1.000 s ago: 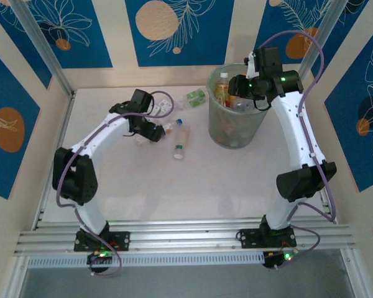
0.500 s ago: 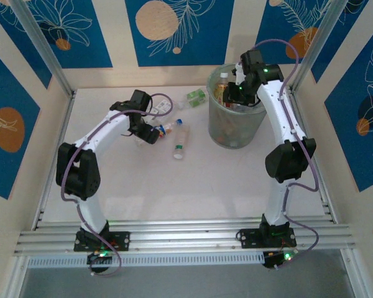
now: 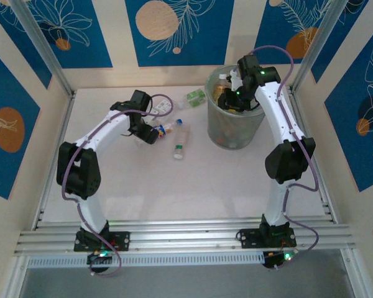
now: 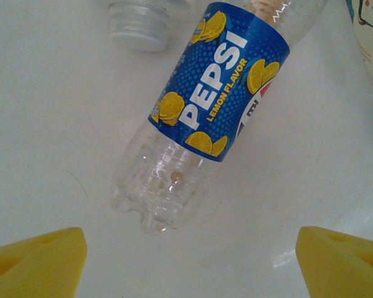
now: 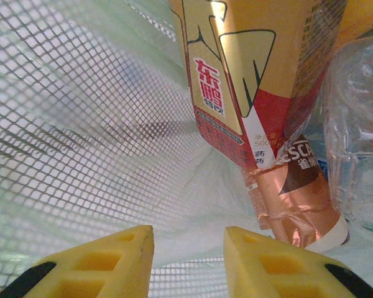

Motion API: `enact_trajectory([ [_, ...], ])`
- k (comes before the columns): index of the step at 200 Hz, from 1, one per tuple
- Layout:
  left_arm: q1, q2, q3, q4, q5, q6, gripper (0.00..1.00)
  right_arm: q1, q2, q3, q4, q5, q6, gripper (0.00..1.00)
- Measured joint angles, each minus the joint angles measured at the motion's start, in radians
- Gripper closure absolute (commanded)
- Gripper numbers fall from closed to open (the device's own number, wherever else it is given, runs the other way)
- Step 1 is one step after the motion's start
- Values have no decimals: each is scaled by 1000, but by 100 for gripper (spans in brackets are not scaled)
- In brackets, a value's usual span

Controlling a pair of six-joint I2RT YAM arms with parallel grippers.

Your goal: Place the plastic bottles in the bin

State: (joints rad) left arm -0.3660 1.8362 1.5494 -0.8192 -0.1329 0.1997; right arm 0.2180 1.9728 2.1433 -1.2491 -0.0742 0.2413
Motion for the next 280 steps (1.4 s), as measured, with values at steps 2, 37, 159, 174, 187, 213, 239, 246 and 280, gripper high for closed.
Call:
enact_trajectory([
  [2,1,1,0,0,0,3,13,2,0,-2,-1,0,0,64],
  [37,10,15,-3,3,-4,21,12,27,-19,-21,-2,-5,0,65],
  [159,24,105,-26,77,-6,129,9,37,-149,-38,0,120,40,39],
  [174,24,119,-22,89,-2,145,9,37,-177,-38,1,156,52,33],
  [187,24,133,-11,98,2,153,9,37,-203,-38,4,182,59,28],
  [213,24,160,21,106,16,171,11,37,-252,-38,10,227,72,12],
  [239,24,172,36,107,37,174,15,37,-298,-46,32,271,86,1],
  [246,24,176,39,108,42,175,16,37,-307,-50,36,281,89,1],
  [280,23,193,43,108,56,173,21,37,-329,-66,60,312,100,1],
])
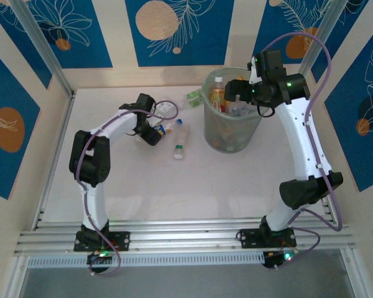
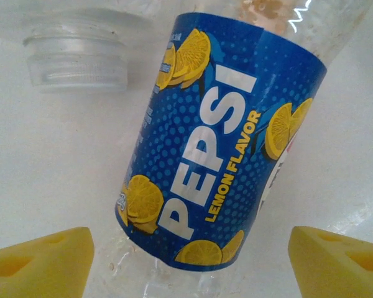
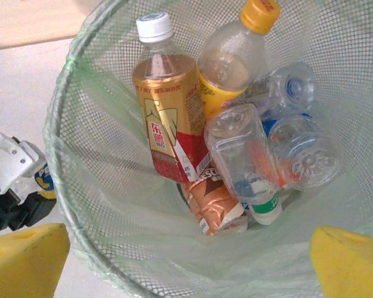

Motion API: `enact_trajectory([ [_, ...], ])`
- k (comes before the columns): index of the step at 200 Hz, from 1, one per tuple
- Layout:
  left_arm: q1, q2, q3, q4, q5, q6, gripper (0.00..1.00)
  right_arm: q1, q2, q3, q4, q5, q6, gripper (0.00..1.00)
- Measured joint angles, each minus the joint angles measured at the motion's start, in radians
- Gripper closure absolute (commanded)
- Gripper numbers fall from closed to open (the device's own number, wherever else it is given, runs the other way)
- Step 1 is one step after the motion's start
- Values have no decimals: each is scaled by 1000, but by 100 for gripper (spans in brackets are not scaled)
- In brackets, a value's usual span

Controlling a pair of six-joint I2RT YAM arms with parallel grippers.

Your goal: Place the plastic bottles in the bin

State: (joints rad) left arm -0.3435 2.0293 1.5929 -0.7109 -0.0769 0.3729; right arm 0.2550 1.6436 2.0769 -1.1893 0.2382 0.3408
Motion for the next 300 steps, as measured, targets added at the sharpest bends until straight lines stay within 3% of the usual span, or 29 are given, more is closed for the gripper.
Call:
enact_trajectory([
  [47,-11,5,0,-1,6,-4,29,0,0,-19,15,17,4,1],
  [88,-24,6,-3,0,3,-9,19,0,0,-30,23,21,3,1],
  [149,-26,51,0,-1,-26,-3,19,0,0,-31,27,21,3,1],
  [300,-57,5,-38,-8,-29,0,46,0,-39,-87,64,21,8,1],
])
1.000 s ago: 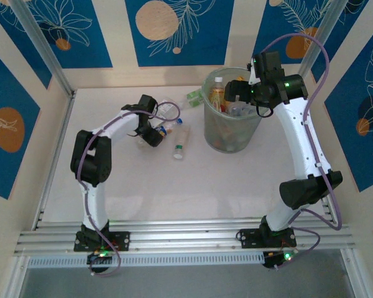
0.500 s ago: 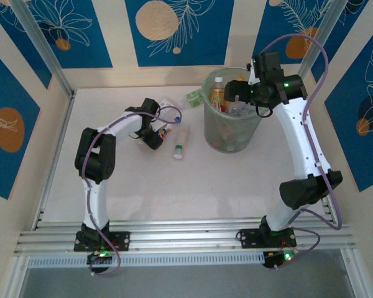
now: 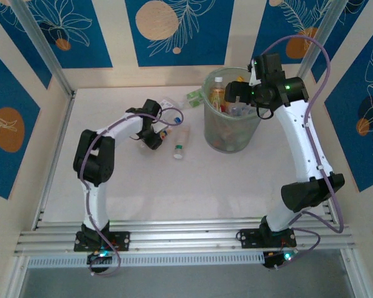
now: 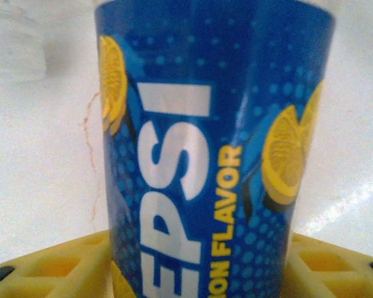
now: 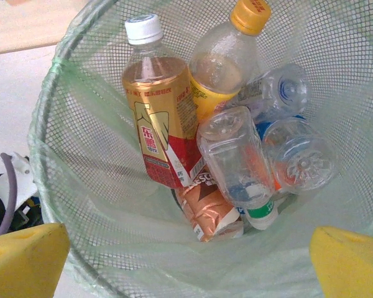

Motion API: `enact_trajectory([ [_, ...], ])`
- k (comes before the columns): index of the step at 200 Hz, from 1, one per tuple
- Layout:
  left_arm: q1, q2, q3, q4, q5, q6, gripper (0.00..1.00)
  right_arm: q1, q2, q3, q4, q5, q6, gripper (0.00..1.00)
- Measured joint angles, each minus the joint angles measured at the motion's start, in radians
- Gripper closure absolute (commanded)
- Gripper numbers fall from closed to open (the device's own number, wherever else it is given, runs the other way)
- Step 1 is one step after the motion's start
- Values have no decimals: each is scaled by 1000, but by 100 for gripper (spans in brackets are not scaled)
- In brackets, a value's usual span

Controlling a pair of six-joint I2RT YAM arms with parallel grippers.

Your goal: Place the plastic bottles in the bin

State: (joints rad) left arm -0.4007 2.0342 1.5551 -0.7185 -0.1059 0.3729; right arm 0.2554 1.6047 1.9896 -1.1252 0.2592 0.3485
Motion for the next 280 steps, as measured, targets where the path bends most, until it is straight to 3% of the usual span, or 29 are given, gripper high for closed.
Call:
enact_trajectory([
  [77,0,-273,-79,5,31,-53,50,0,-99,-98,68,-44,31,1],
  [111,-8,-463,-119,51,106,-127,50,1,-188,-216,165,-158,63,1],
  [153,-77,-631,-192,204,285,-264,50,1,-242,-288,309,-356,115,1],
  [205,-180,-637,-219,361,477,-362,50,37,-239,-304,478,-575,177,1],
  [280,-249,-564,-178,436,558,-391,49,132,-171,-302,510,-561,175,0],
])
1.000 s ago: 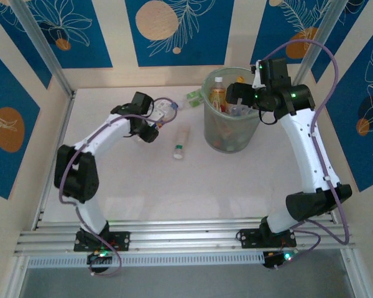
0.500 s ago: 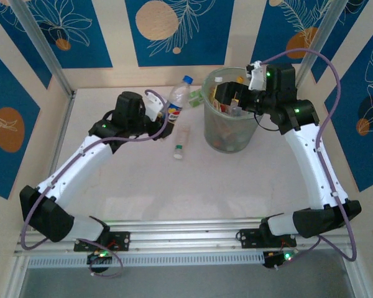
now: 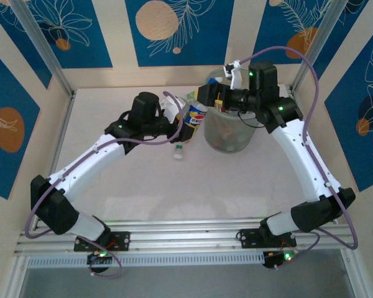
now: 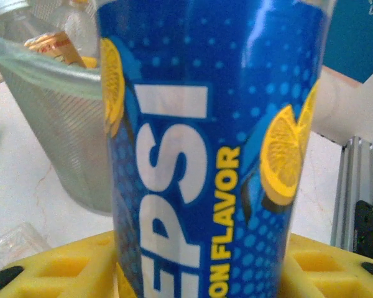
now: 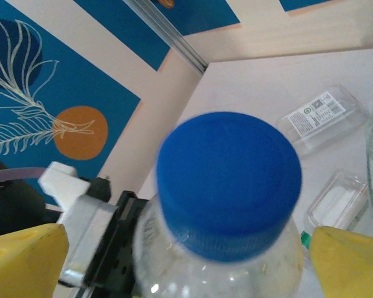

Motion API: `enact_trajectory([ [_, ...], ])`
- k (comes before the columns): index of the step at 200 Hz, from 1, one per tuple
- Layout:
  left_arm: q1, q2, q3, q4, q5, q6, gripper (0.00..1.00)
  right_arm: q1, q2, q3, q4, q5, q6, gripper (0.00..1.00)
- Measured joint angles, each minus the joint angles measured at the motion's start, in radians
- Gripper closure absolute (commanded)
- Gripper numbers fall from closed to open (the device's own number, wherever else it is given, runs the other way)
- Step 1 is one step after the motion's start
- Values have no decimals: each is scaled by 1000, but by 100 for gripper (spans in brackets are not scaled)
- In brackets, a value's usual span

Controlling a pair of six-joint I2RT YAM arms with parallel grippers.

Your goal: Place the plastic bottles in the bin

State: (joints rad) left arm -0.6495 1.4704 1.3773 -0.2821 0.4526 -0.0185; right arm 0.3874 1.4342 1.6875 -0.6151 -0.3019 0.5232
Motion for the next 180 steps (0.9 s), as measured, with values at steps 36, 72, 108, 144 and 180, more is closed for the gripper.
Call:
enact_trajectory([
  [36,-5,6,23,16,16,-18,49,43,44,26,-10,63,-16,5],
  [72,-7,6,24,21,19,-29,48,66,49,47,-6,104,-28,23],
  [108,-8,6,24,38,18,-29,45,75,51,59,-9,138,-45,44],
  [144,-9,3,24,60,11,-29,15,80,49,78,-18,166,-54,51],
  [180,-11,-35,23,91,-11,-51,0,80,49,120,-82,228,-87,53],
])
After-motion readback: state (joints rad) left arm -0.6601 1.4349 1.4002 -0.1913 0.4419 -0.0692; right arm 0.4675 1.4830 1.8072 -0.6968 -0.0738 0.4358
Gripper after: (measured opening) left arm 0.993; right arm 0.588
